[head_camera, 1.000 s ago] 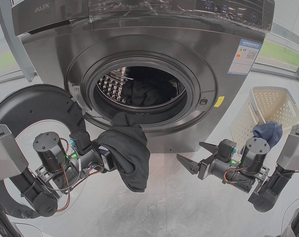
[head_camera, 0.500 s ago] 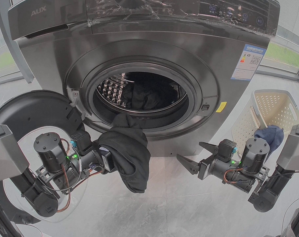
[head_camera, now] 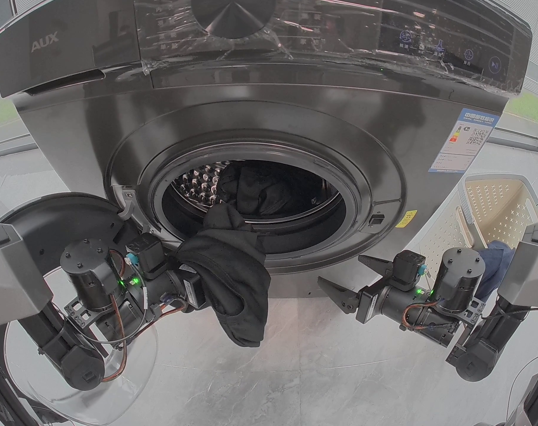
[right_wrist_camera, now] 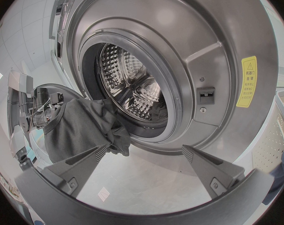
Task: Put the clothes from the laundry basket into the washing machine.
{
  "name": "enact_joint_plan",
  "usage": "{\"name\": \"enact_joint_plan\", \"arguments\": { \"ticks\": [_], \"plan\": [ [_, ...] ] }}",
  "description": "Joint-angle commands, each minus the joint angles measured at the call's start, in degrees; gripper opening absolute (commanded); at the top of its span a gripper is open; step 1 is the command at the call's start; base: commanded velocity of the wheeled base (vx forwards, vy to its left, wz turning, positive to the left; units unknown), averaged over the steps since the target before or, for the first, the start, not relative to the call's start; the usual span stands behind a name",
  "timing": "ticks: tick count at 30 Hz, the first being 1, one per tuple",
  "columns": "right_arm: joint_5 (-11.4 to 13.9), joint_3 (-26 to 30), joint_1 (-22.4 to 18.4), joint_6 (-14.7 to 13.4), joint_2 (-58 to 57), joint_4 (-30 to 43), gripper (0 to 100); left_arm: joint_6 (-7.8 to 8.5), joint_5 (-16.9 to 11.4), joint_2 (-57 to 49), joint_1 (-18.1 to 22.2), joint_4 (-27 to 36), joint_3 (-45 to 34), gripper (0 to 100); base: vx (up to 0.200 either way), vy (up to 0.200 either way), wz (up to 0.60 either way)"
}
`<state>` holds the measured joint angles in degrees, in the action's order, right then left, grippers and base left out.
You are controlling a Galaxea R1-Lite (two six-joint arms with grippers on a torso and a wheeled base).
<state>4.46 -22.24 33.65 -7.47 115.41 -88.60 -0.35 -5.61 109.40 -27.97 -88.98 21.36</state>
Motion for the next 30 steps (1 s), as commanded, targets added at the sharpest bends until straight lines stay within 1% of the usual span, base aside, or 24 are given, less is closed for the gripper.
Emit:
{"name": "enact_joint_plan", "arguments": {
  "ticks": [1,8,12,14,16,24,25,30],
  "plan": [
    [0.0,0.0,0.0,0.0,0.0,0.0,100,-0.09,0.0,-0.1,-0.2,-0.2,0.3,0,0.0,0.0,0.0],
    [0.0,0.1,0.9,-0.3,-0.2,0.0,100,0.0,0.2,0.1,-2.4,-0.2,0.7,0,0.0,0.0,0.0],
    [0.0,0.2,0.9,-0.3,-0.4,0.0,100,0.09,0.5,0.9,-2.4,-0.2,0.6,0,0.0,0.0,0.0],
    [0.0,0.7,0.9,-0.3,-0.4,0.0,100,0.0,1.3,0.9,-2.4,-0.2,1.1,0,0.0,-0.1,0.0],
    [0.0,0.8,1.1,-0.3,-0.3,0.0,100,-0.61,1.3,0.6,-2.4,-0.2,1.6,0,0.0,-0.2,0.0],
    [0.0,0.7,2.1,-0.3,-0.1,0.0,100,-0.53,1.3,0.9,-2.5,-0.2,2.7,0,0.0,0.0,0.0],
    [-0.1,0.8,2.7,-0.4,0.1,-0.1,100,-0.79,1.6,3.5,-3.9,-0.2,7.6,0,0.0,0.0,0.0],
    [-0.1,1.1,3.4,-0.4,-0.2,-0.1,100,-0.96,3.0,8.0,-5.3,-0.1,13.8,0,0.0,0.0,0.0]
  ]
}}
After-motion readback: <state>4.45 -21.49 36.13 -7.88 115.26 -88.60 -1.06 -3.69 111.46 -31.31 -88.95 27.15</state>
